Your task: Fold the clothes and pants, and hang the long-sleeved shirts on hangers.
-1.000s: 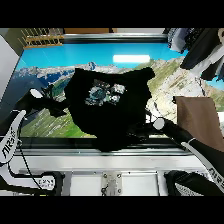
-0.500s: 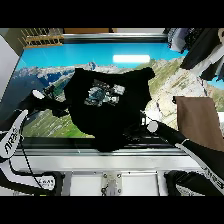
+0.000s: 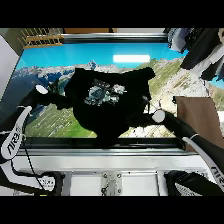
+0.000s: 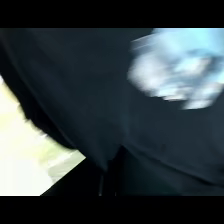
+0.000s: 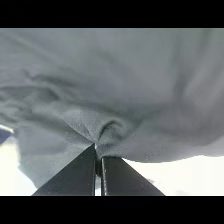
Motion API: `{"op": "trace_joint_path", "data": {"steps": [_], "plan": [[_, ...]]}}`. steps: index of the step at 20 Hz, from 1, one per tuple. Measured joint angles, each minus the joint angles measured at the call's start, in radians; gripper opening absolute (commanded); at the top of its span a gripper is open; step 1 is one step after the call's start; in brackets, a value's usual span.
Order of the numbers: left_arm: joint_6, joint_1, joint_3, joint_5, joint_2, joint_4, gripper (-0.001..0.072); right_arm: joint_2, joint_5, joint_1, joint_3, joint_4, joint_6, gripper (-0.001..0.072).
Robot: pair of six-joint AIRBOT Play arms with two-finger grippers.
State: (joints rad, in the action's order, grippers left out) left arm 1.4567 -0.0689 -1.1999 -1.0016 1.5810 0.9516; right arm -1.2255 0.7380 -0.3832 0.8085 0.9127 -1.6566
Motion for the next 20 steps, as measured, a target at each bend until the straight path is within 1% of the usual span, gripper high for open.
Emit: {"op": "trace_joint_path", "data": {"steps": [3,5,8,11,13,15,17,20], "plan": [[-0.031,0.01,-0.157,-0.061,-0.138,-0.003,0.0013,0.086,0.153,0.111,0.233,0.172,0.007,0.0018],[-0.041,0.025,-0.259,-0.098,-0.248,-0.007,0.0013,0.145,0.232,0.169,0.413,0.254,0.008,0.0018],[-0.049,0.066,-0.386,-0.132,-0.416,-0.009,0.0013,0.223,0.298,0.216,0.677,0.317,0.016,0.0018],[-0.052,0.134,-0.491,-0.15,-0.581,-0.01,0.0013,0.299,0.325,0.233,0.893,0.341,0.027,0.0018],[-0.051,0.187,-0.535,-0.154,-0.675,-0.011,0.0013,0.353,0.331,0.238,0.982,0.352,0.03,0.0018],[-0.026,0.241,-0.554,-0.16,-0.763,-0.01,0.0013,0.412,0.338,0.24,1.03,0.352,0.03,0.0018],[0.013,0.282,-0.542,-0.161,-0.836,-0.008,0.0013,0.465,0.344,0.241,1.055,0.353,0.021,0.0018],[0.1,0.319,-0.46,-0.162,-0.933,-0.006,0.0013,0.509,0.366,0.242,1.071,0.357,-0.025,0.0018]]}}
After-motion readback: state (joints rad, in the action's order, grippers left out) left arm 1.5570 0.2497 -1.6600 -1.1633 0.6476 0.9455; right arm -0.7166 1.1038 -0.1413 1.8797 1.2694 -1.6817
